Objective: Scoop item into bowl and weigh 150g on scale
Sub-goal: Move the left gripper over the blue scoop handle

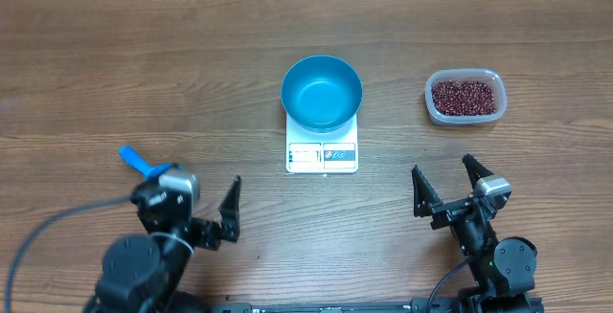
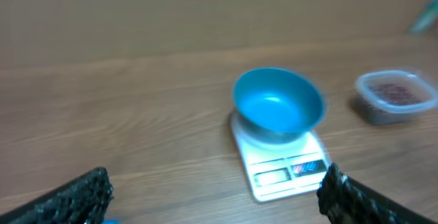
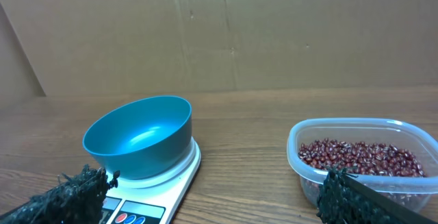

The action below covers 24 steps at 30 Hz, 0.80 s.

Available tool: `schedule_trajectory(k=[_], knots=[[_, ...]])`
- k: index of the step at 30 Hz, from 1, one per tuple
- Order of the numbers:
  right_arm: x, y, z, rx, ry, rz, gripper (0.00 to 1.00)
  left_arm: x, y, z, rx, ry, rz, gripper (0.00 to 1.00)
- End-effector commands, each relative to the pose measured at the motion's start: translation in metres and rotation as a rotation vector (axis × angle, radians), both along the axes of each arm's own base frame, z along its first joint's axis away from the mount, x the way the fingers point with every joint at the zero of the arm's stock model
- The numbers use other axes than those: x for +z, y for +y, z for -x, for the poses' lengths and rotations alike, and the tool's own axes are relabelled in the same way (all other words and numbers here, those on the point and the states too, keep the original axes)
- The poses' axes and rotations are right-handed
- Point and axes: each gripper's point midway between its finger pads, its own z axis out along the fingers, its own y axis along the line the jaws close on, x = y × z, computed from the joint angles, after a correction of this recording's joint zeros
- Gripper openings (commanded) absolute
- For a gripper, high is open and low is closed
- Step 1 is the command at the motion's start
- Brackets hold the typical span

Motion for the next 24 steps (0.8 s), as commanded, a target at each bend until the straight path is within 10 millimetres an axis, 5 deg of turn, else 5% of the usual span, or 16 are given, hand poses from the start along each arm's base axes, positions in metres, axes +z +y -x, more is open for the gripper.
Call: schedule_trajectory(k=[1,7,24], knots=[[-0.002,0.002,0.001,0.010,-0.003,-0.007,1.00,0.030,0.020,-0.011,0.113,0.064,-0.101,1.00],[-0.002,0.002,0.001,0.010,-0.003,-0.007,1.00,0.053,0.017,-0.033,0.133,0.160,-0.168,1.00],[-0.002,0.002,0.001,0.010,-0.003,-0.007,1.00,-0.005,0.013,-0.068,0.185,0.388,-0.269,1.00]])
